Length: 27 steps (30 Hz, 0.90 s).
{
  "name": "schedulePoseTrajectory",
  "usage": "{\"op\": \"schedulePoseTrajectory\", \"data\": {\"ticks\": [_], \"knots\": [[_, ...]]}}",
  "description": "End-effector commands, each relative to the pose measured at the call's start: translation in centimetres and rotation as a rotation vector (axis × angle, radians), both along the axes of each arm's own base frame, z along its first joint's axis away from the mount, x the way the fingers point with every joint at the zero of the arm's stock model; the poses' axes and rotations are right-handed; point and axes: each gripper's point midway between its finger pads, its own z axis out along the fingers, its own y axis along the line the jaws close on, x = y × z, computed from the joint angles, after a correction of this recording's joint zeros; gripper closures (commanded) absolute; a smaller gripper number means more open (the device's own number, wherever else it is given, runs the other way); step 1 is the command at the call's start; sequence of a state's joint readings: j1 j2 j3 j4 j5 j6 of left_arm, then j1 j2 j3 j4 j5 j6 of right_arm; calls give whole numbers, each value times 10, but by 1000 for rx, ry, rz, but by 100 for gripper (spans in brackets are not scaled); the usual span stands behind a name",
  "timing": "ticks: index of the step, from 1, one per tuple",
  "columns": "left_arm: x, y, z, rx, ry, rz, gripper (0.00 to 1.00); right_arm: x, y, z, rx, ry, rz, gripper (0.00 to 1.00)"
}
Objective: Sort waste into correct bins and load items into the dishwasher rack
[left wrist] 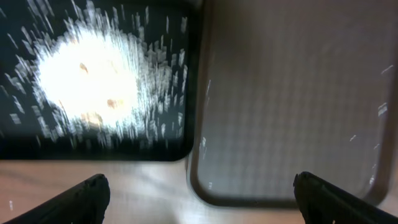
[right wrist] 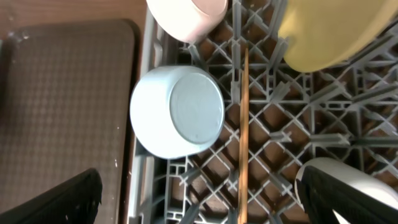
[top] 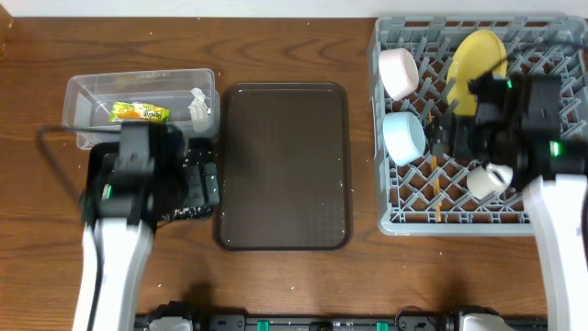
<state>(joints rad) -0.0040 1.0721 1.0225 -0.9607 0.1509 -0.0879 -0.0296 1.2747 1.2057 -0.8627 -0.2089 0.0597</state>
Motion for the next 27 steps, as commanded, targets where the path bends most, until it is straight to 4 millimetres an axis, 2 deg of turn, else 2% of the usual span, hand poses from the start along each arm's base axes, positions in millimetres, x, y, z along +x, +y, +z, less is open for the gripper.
{"op": "schedulePoseTrajectory", "data": {"ticks": [1, 6, 11, 15, 27], "knots": [[-15, 0, 17, 21, -142, -34, 3, -24, -3, 5, -6, -100, -26, 1], [-33, 0, 34, 16, -340, -21, 2, -59, -15, 16, -63, -324, -82, 1], [-46, 0, 50, 17, -438, -21, 1, -92, -17, 14, -76, -407, -100, 1], [-49, 0, 50, 17, -439, -21, 1, -109, -17, 7, -75, -381, -99, 1], [-48, 0, 49, 17, -430, -21, 1, -143, -16, -36, -79, -159, -91, 1]]}}
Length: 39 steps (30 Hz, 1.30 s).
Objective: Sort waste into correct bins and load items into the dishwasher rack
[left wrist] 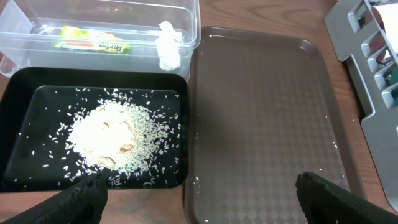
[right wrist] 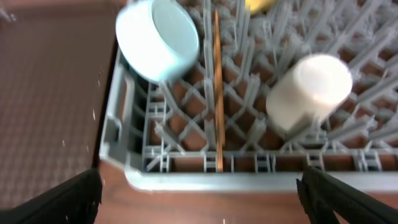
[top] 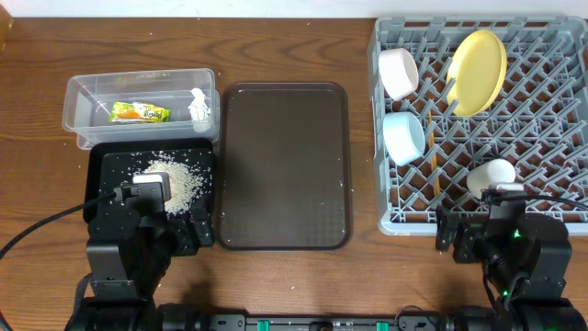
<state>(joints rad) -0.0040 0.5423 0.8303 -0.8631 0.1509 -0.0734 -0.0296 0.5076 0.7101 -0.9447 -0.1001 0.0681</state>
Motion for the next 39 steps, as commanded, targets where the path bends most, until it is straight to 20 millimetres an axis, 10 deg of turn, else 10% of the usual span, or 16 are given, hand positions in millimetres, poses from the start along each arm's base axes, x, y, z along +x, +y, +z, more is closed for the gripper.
{"op": "schedulePoseTrajectory", "data": {"ticks": [1, 7, 25, 39], "knots": [[0, 0, -3, 11, 7, -7, 1, -7, -1, -9, 4, 42, -13, 1], [0, 0, -3, 11, 7, -7, 1, -8, -5, -9, -30, 37, -12, 1], [0, 0, -3, 11, 7, -7, 0, 23, -4, 54, -100, -738, 6, 1], [0, 0, -3, 11, 7, -7, 0, 48, 3, -14, -82, -730, 39, 1]]}}
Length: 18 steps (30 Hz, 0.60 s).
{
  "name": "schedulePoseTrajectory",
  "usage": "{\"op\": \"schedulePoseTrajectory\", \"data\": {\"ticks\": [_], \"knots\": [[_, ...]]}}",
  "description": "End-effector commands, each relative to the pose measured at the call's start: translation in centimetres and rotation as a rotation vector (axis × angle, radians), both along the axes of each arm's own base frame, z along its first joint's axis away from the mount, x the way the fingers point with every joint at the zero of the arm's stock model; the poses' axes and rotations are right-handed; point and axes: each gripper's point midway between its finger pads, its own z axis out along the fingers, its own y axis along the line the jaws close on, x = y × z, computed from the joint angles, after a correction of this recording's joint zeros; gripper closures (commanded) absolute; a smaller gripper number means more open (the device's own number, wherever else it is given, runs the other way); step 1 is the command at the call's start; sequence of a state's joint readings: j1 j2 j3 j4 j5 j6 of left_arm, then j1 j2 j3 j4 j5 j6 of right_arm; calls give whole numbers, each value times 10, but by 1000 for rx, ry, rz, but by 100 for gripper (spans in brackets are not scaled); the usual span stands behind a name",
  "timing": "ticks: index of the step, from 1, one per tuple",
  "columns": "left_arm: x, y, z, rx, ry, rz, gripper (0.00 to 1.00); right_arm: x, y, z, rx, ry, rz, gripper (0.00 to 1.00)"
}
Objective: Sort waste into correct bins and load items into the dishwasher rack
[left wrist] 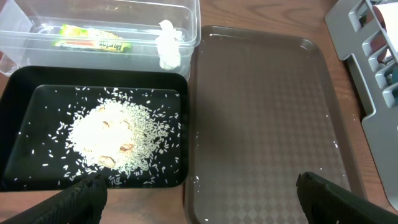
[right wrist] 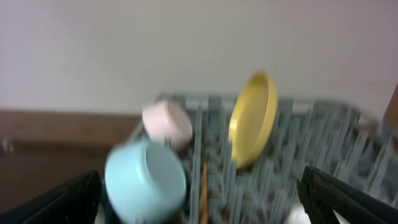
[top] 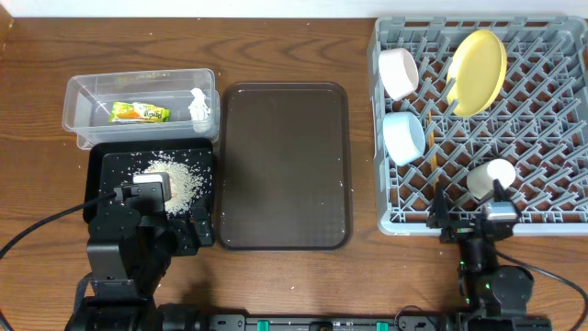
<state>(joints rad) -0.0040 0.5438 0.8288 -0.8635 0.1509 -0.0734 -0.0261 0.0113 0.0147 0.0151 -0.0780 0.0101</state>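
The grey dishwasher rack (top: 542, 129) holds a yellow plate (top: 478, 60), a pink bowl (top: 398, 72), a light blue bowl (top: 404, 138), a white cup (top: 490, 176) and an orange chopstick (right wrist: 203, 193). A clear bin (top: 78, 97) contains a green wrapper (top: 140, 112) and a crumpled tissue (top: 198, 103). Rice (top: 179, 179) lies in the black bin (top: 110, 165). My left gripper (left wrist: 199, 205) is open near the front edges of the black bin and the tray. At the rack's front, my right gripper (right wrist: 202, 208) is open, looking level across the rack in a blurred view.
A brown tray (top: 285, 165) with a few rice grains on it lies between the bins and the rack. Both arms sit at the table's near edge. A pale wall (right wrist: 186, 43) stands behind the rack.
My right wrist has drawn back and tipped up: it looked down on the rack's front, now it looks level across the rack to the wall. The left arm has not moved.
First my left arm hung low over the black bin and my right arm over the rack beside the white cup, both open. Then both were back at the near edge. Now the right wrist is lower and level.
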Motion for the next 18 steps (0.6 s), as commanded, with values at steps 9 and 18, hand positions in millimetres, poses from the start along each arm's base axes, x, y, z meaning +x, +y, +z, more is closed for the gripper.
{"op": "schedulePoseTrajectory", "data": {"ticks": [9, 18], "knots": [[0, 0, -2, 11, 4, -7, 0, -1, 6, -24, -10, 87, 27, 1], [0, 0, -2, 11, 4, -7, 0, -1, 6, -24, -10, 87, 27, 1]]}}
